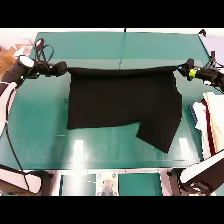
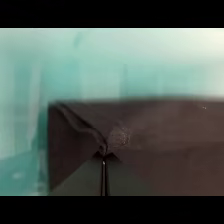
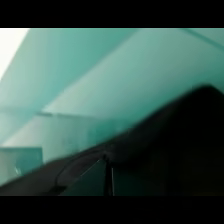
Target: Fold the shirts.
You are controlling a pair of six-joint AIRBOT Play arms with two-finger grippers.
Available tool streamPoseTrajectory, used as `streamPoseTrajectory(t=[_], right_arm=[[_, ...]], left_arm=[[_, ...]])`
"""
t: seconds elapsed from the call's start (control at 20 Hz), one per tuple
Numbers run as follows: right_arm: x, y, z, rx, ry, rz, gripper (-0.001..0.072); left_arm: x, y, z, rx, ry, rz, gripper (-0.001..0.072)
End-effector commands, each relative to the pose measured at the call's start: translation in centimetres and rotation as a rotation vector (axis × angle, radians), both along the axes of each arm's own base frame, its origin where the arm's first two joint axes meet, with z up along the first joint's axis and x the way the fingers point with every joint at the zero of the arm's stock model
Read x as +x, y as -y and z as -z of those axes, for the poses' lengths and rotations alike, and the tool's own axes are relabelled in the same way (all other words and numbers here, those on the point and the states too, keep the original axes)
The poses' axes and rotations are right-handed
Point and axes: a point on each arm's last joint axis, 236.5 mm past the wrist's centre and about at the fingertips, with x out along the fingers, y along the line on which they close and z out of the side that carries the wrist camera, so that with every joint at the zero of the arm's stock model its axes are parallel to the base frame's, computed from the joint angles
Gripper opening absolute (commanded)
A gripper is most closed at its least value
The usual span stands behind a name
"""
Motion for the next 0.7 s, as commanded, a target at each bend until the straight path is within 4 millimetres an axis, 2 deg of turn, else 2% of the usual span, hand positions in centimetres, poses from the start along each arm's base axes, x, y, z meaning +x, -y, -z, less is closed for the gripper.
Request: streamPoseTrajectory(t=[0.0, 0.15, 0.35, 0.65], right_arm=[[-4.1, -0.5, 3.0, -0.045, -0.161, -0.133, 0.0013], [-6.0, 0.3, 5.0, -0.119, -0.26, -0.159, 0.0012], [-6.9, 0.9, 6.5, -0.161, -0.31, -0.159, 0.0013], [-8.4, 2.1, 8.7, -0.225, -0.386, -0.152, 0.0013]], left_arm=[[-3.6, 1.0, 2.4, 0.022, -0.148, 0.11, 0.002], [-5.6, 1.0, 4.3, 0.025, -0.236, 0.122, 0.002], [-7.0, 0.6, 7.4, 0.022, -0.284, 0.084, 0.002], [-7.2, 0.5, 8.0, 0.017, -0.293, 0.06, 0.002]])
